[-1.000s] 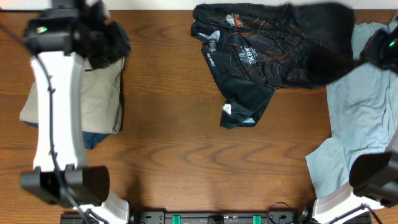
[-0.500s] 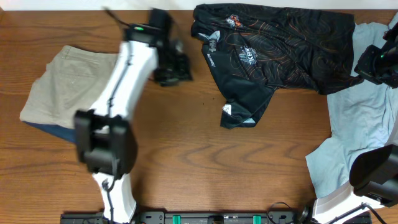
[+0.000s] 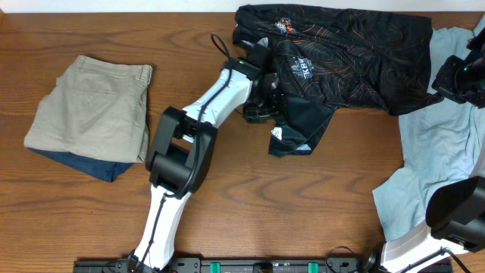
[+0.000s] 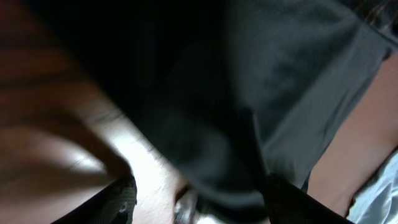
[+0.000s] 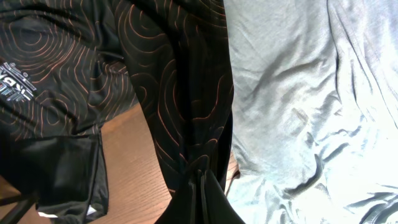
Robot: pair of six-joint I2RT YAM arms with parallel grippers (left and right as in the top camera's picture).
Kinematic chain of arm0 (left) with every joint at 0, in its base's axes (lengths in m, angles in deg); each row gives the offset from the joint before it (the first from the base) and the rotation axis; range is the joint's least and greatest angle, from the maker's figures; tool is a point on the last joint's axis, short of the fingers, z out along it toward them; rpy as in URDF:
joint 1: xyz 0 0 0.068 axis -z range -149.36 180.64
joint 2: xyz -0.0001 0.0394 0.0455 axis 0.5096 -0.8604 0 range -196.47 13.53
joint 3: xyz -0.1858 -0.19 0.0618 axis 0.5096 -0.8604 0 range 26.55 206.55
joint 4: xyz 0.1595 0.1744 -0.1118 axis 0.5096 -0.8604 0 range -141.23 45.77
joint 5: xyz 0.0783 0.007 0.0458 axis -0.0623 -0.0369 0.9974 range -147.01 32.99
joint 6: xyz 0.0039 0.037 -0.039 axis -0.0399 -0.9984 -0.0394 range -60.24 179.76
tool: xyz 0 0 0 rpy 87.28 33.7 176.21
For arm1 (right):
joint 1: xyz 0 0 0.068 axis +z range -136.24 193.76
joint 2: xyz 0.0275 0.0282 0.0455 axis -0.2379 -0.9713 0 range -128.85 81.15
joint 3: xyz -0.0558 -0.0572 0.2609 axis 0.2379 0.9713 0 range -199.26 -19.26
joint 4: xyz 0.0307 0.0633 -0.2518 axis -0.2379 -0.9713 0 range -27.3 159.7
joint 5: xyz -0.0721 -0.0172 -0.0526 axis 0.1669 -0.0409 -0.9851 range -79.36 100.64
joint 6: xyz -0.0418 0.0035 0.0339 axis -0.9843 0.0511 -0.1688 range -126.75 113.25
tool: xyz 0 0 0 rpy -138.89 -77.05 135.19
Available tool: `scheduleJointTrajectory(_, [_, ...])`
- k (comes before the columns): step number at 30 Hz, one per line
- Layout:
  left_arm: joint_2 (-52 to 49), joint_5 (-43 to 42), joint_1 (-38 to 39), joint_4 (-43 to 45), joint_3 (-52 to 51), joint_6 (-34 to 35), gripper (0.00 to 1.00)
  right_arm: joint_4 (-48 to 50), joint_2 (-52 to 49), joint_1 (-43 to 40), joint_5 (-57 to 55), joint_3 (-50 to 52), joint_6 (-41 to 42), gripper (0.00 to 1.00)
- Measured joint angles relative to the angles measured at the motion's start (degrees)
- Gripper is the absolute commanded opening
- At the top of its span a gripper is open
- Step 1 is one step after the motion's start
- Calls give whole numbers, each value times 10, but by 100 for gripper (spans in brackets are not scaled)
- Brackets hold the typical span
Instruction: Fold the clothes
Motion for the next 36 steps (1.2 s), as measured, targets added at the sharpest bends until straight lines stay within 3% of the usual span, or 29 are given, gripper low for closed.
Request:
scheduleJointTrajectory(3, [-3, -17, 13, 38, 0, 18, 63, 1, 0, 0, 0, 0, 0, 1])
scheduleJointTrajectory(4, [-3, -20, 18, 50, 0, 22, 54, 1, 0, 0, 0, 0, 0, 1])
scheduleJointTrajectory(6, [-4, -23, 28, 71, 0, 31, 19, 0, 0, 0, 0, 0, 0, 1])
scheduleJointTrajectory(7, [-4, -25, 33, 78, 0, 29, 8, 0, 0, 0, 0, 0, 0, 1])
scheduleJointTrajectory(13, [-4, -24, 29, 70, 0, 35, 6, -2, 0, 0, -2, 0, 0, 1])
scheduleJointTrajectory(19, [-1, -11, -63, -16, 0, 27, 6, -11, 2, 0, -4, 10, 0, 1])
scheduleJointTrajectory(28, [99, 25, -252, -251, -3, -41, 6, -11, 5, 0, -4, 103, 0, 1])
scheduleJointTrajectory(36, [161, 72, -297, -441, -3, -102, 6, -36, 5, 0, -13, 192, 0, 1])
